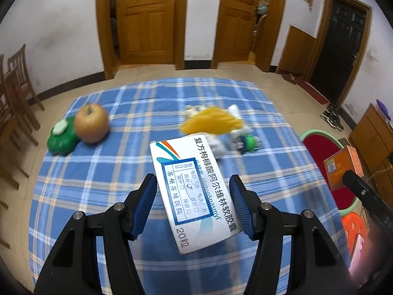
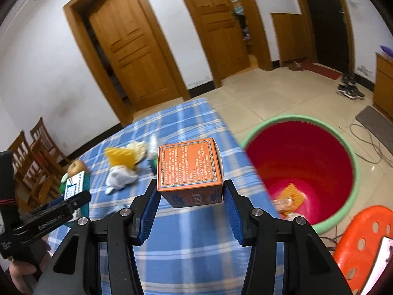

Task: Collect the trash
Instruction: 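Carry the orange box and medicine box over the red bucket and open both tools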

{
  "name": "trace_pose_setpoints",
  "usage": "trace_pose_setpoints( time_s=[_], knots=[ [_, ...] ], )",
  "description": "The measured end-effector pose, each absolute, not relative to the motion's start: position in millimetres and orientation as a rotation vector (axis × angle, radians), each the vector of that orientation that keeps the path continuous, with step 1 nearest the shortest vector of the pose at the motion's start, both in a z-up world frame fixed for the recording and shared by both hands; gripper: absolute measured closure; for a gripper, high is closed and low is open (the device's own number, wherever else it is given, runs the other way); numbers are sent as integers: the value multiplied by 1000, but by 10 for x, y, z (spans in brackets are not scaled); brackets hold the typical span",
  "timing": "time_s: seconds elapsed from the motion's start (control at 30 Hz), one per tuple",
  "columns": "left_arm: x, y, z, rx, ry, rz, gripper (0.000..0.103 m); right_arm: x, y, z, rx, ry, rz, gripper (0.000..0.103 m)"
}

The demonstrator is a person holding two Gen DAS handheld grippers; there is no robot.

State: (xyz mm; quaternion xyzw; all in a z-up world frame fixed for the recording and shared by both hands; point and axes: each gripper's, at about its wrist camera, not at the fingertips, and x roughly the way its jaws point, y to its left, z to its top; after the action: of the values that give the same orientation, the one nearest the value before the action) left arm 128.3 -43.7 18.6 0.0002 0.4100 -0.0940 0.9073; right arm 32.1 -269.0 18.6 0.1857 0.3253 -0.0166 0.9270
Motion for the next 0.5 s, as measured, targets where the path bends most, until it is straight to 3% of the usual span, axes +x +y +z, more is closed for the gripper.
trace_pose_setpoints(
  time_s=[0.5],
  knots=[
    [1219,-1418,115,37,917,-469,42,77,-3511,-150,528,678,-221,49]
  ],
)
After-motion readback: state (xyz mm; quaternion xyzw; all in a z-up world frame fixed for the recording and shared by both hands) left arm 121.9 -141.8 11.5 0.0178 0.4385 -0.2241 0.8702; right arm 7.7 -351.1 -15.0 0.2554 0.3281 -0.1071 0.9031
